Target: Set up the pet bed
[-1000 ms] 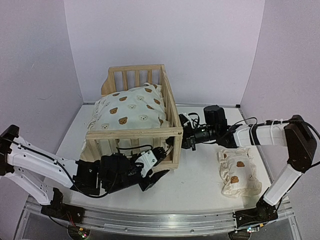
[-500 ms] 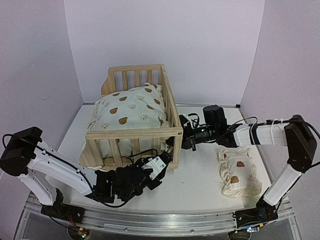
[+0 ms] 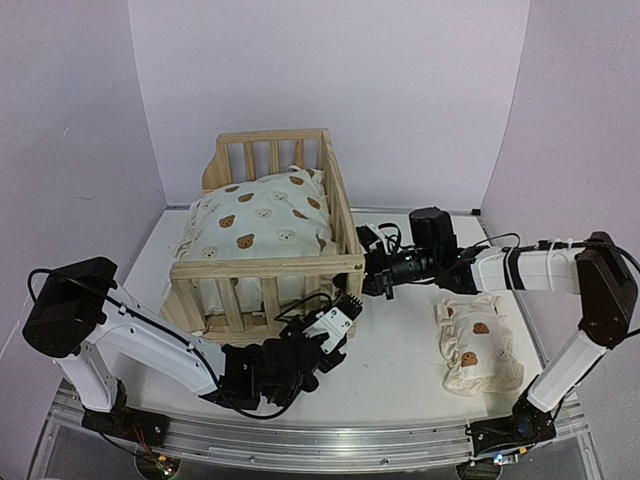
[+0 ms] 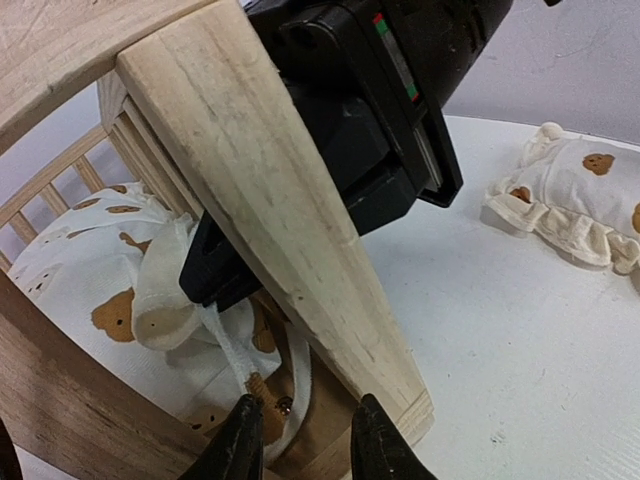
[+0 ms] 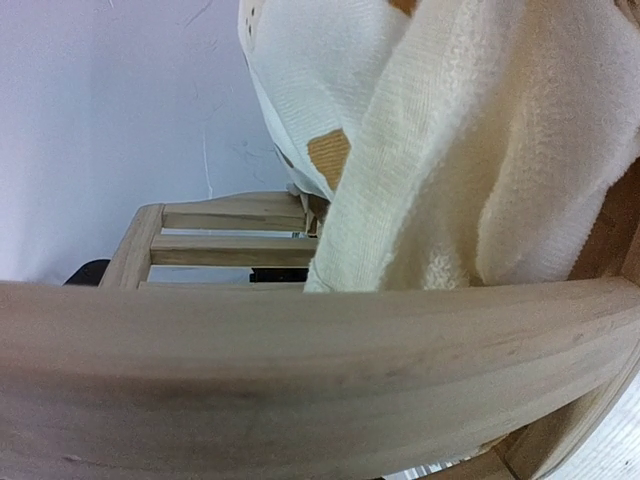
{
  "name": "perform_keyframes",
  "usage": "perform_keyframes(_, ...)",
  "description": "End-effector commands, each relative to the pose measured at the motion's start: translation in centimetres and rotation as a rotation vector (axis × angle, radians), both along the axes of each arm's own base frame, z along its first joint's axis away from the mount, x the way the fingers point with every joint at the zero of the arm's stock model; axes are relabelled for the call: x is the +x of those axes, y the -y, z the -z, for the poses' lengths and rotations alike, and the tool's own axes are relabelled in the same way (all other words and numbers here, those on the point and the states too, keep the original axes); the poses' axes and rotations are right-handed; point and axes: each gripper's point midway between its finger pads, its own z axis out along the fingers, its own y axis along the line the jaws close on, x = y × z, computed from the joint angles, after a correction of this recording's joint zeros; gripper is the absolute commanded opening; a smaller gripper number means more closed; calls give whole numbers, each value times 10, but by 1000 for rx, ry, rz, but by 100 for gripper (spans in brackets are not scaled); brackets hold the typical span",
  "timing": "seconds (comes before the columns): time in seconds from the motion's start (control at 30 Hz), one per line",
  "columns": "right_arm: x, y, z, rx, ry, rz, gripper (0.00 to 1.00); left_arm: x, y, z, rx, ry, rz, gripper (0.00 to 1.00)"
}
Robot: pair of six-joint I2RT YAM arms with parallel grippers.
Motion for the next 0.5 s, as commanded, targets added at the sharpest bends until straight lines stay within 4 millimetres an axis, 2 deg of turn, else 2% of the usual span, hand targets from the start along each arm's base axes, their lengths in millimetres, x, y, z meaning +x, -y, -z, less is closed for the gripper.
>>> perform_keyframes(0.0, -24, -3, -35, 76, 70, -87, 0, 24, -19, -28, -91, 46, -218, 29)
perform_keyframes(0.23, -34, -2, -29, 83, 63, -153, 0, 27, -33, -24, -82, 49, -263, 37)
perform_keyframes(0.47, -44, -18, -28, 104, 106, -260, 0, 15, -48, -14, -138, -22, -146, 46)
